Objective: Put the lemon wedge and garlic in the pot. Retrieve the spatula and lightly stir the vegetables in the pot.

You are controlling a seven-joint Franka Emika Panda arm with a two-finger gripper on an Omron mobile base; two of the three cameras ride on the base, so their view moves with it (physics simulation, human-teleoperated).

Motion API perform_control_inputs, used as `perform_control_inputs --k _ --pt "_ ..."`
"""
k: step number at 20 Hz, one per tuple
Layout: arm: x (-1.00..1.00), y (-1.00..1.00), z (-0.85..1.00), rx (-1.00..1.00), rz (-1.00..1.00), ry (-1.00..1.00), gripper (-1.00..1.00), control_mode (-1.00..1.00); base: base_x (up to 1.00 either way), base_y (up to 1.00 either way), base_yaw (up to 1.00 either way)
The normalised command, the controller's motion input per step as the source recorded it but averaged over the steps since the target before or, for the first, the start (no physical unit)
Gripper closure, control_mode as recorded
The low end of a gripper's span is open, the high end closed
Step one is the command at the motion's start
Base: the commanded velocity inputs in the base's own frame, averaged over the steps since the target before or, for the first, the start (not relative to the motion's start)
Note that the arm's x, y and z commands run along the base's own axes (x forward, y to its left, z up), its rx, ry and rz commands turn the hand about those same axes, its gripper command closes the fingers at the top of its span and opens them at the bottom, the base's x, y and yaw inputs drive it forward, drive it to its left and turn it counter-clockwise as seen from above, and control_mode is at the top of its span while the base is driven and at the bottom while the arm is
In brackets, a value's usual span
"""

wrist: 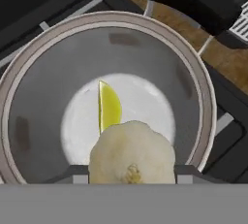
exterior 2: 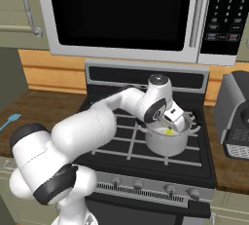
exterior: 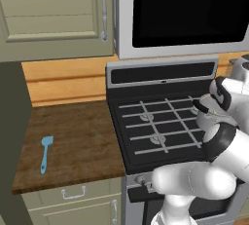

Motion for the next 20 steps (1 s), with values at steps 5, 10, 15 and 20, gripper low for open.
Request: perform_control_inputs --k 5,10,15,20 --pt "0.49 -0.11 -0.28 0.0 0.08 0.06 1.0 -1.0 0.0 0.0 0.0" --pt "0.55 -0.11 -0.2 0.0 0.07 0.05 1.0 -1.0 0.0 0.0 0.0" --pt "0.15 -0.05 -0.2 0.0 0.08 0.04 -1.0 -1.0 0.0 0.0 0.0" --pt "-0.01 0.0 -0.02 0.0 0.07 0.0 -1.0 -1.0 0.0 0.0 0.0"
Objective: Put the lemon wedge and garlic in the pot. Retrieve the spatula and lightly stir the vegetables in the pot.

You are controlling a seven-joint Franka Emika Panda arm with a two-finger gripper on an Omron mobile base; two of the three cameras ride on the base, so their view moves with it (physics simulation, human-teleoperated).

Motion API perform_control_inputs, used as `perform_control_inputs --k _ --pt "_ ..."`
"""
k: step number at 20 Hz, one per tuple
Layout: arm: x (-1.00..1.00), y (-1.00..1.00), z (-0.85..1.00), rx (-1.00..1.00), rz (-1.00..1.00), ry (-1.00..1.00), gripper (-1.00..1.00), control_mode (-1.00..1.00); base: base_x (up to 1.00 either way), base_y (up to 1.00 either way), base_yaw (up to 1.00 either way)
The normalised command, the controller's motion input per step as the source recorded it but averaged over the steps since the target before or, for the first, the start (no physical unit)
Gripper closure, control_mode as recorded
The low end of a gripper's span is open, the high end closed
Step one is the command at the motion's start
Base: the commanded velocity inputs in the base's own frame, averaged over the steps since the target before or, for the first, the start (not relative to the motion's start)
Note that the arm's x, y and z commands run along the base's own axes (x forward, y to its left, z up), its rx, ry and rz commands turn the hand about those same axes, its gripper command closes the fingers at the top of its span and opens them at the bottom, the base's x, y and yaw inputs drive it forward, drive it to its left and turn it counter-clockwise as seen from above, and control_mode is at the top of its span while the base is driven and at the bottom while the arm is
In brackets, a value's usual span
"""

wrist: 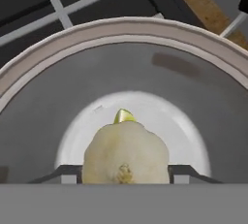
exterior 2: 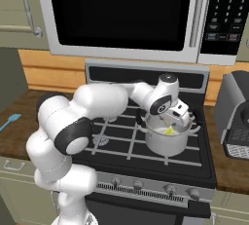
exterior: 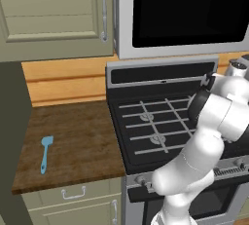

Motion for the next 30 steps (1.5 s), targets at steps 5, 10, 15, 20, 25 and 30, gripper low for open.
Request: perform_control_inputs --k 5,10,15,20,25,30 --pt "-0.16 0.0 0.0 0.0 0.05 0.0 -1.0 -1.0 0.0 0.0 0.0" --pt "-0.78 0.13 0.43 0.0 0.01 -0.13 -1.0 -1.0 0.0 0.0 0.0" --pt "-0.86 0.64 1.0 0.0 0.0 -0.18 -1.0 -1.0 0.0 0.0 0.0" --pt "-0.7 1.0 0.77 0.0 0.0 -0.01 -1.0 -1.0 0.0 0.0 0.0" --pt "-0.59 1.0 0.44 0.0 0.0 0.0 -1.0 -1.0 0.0 0.0 0.0" --pt "-0.53 1.0 0.4 0.0 0.0 0.02 -1.0 -1.0 0.0 0.0 0.0"
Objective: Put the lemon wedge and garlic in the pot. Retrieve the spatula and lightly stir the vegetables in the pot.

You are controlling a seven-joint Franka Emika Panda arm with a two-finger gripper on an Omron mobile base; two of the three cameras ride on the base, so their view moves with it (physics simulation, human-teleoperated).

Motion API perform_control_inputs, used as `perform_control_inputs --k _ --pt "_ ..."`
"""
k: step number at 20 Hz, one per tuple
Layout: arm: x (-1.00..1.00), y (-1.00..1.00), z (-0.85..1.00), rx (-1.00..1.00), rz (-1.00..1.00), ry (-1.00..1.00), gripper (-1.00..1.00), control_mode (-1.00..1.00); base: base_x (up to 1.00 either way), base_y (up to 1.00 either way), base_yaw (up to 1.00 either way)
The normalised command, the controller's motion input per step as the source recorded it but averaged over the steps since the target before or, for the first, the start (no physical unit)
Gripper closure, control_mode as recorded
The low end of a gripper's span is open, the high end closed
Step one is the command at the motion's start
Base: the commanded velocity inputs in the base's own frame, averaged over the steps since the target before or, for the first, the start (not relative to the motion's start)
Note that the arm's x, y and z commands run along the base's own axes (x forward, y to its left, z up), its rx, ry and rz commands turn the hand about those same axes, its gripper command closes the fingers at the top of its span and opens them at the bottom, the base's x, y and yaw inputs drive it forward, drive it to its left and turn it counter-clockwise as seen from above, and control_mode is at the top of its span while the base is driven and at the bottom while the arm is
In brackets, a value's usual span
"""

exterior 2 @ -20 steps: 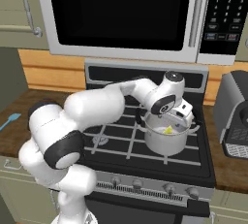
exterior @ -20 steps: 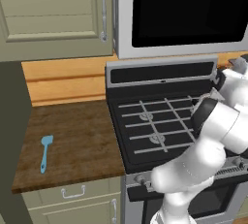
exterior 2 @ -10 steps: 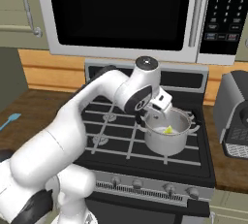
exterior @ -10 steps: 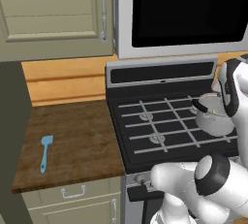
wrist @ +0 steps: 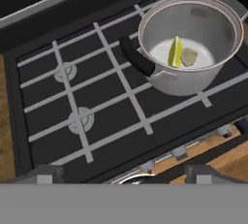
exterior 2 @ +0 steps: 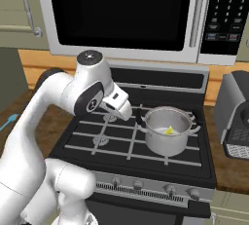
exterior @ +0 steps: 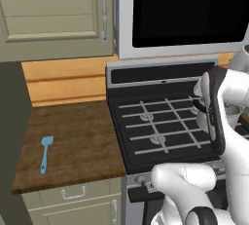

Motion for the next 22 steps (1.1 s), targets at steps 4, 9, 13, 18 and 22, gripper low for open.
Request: perform_control_inputs --k 4,9,13,18,22 --pt "-0.5 1.0 0.31 -0.01 0.0 0.04 -1.0 -1.0 0.0 0.0 0.0" --pt "-0.33 1.0 0.11 -0.05 0.0 0.07 -1.0 -1.0 0.0 0.0 0.0" --pt "-0.1 0.93 0.0 -0.01 0.0 0.02 -1.0 -1.0 0.0 0.0 0.0" --pt "0.0 0.53 0.0 0.0 0.0 0.06 -1.0 -1.0 0.0 0.0 0.0" --pt "0.0 0.43 0.0 0.0 0.0 0.03 -1.0 -1.0 0.0 0.0 0.0"
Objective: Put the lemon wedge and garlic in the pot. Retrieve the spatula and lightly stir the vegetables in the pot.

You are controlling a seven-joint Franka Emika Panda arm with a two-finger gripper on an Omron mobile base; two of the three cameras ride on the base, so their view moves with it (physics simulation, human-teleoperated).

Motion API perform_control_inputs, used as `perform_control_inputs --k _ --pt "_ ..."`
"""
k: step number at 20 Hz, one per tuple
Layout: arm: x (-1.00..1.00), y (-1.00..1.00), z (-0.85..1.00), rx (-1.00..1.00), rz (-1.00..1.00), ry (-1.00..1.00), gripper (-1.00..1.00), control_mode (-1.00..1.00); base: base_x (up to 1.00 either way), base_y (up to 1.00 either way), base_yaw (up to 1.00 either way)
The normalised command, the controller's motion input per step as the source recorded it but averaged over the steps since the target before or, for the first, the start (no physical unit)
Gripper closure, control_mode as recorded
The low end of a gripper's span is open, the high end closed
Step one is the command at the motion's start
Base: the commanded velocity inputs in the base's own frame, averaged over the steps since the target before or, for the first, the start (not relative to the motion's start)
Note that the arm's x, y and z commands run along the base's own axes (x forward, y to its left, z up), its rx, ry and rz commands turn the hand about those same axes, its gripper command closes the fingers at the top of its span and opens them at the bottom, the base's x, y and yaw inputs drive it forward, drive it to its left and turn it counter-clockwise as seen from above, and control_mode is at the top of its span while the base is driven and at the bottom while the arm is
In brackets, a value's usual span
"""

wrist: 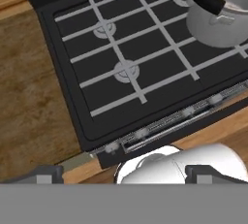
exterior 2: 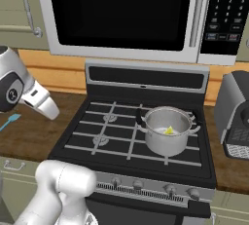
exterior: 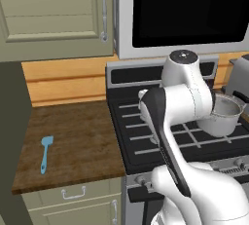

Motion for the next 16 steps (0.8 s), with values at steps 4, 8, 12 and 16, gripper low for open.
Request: perform_control_inputs --k 4,8,12,16 --pt "0.0 0.62 -0.03 0.0 0.0 0.02 -1.0 1.0 0.0 0.2 0.0" --pt "0.0 0.0 0.0 0.0 0.0 0.0 -1.0 1.0 0.0 0.96 0.0" --pt "0.0 0.0 0.0 0.0 0.0 0.0 -1.0 1.0 0.11 0.69 0.0" --pt "0.04 0.07 -0.17 0.0 0.0 0.0 -1.0 -1.0 0.0 0.0 0.0"
